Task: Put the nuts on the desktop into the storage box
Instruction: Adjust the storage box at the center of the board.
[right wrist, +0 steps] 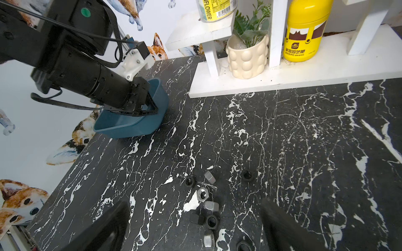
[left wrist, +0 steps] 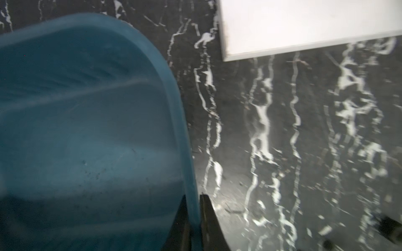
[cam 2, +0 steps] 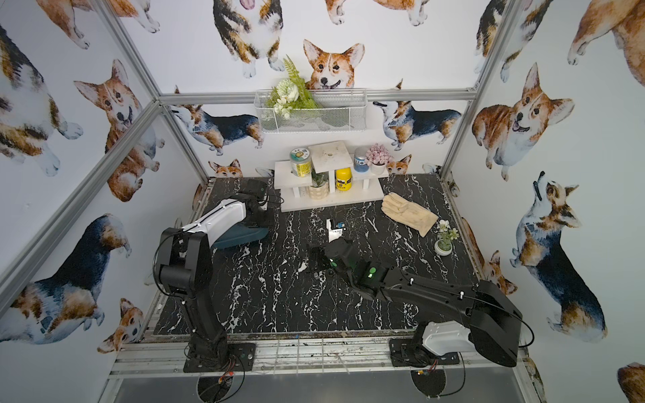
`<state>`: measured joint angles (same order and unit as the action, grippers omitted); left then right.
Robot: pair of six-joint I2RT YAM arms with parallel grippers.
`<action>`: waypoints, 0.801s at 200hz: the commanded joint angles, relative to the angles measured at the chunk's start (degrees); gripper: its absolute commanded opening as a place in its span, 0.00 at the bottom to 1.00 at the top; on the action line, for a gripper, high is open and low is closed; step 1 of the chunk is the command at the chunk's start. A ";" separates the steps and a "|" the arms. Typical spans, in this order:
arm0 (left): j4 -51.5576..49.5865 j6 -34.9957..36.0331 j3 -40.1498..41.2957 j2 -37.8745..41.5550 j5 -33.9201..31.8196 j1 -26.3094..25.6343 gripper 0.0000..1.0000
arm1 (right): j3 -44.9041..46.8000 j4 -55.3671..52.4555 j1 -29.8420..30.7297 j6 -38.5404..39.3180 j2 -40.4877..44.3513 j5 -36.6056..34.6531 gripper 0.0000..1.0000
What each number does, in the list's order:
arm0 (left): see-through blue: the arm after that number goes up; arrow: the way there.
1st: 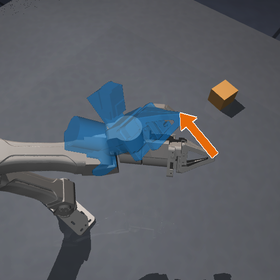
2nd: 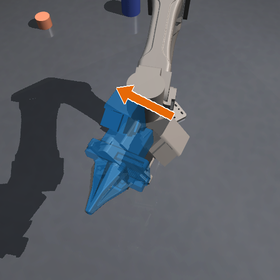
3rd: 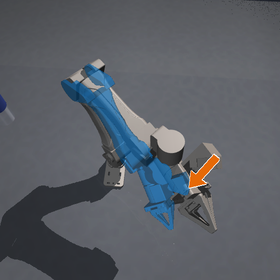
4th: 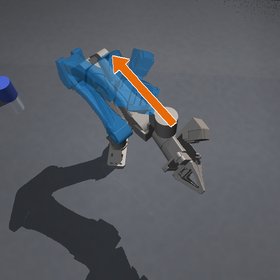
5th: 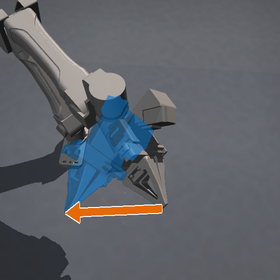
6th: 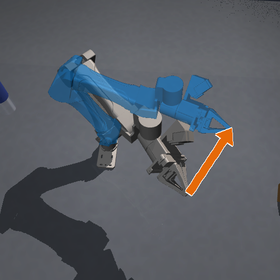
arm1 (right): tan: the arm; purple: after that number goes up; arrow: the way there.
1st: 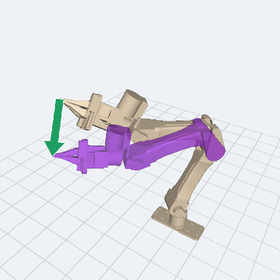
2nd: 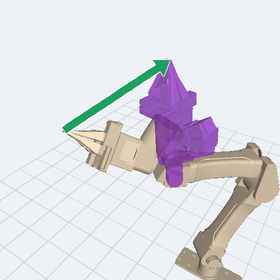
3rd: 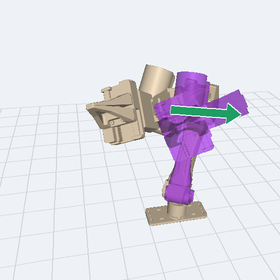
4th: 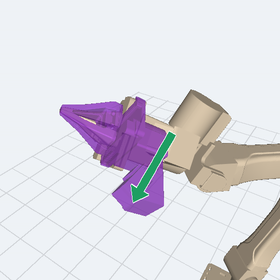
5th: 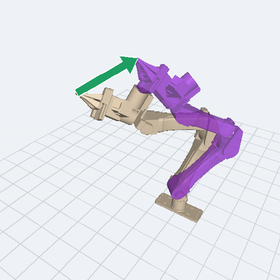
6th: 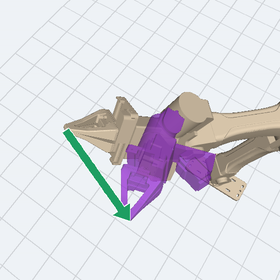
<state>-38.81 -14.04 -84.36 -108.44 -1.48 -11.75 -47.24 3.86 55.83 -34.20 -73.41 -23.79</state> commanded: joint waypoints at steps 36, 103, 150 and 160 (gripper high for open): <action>-3.94 -4.06 -1.89 3.89 2.70 -9.33 0.00 | -3.52 -7.48 -1.91 -2.96 -1.09 2.17 1.00; -0.92 -5.38 -5.02 -2.36 4.47 -15.06 0.00 | -1.38 -11.47 -7.58 -8.55 0.87 10.21 0.99; 0.75 -4.58 -4.84 -2.47 7.06 -15.13 0.08 | -0.82 -11.42 -8.70 -8.52 0.02 12.05 0.99; 1.65 -4.12 -4.19 -1.60 7.02 -15.17 0.14 | -1.01 -11.00 -8.81 -7.86 -0.39 12.16 0.99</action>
<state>-39.66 -19.31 -88.79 -111.37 3.07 -26.85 -47.97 -7.25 47.44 -42.02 -73.17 -13.08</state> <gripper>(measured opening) 0.120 0.995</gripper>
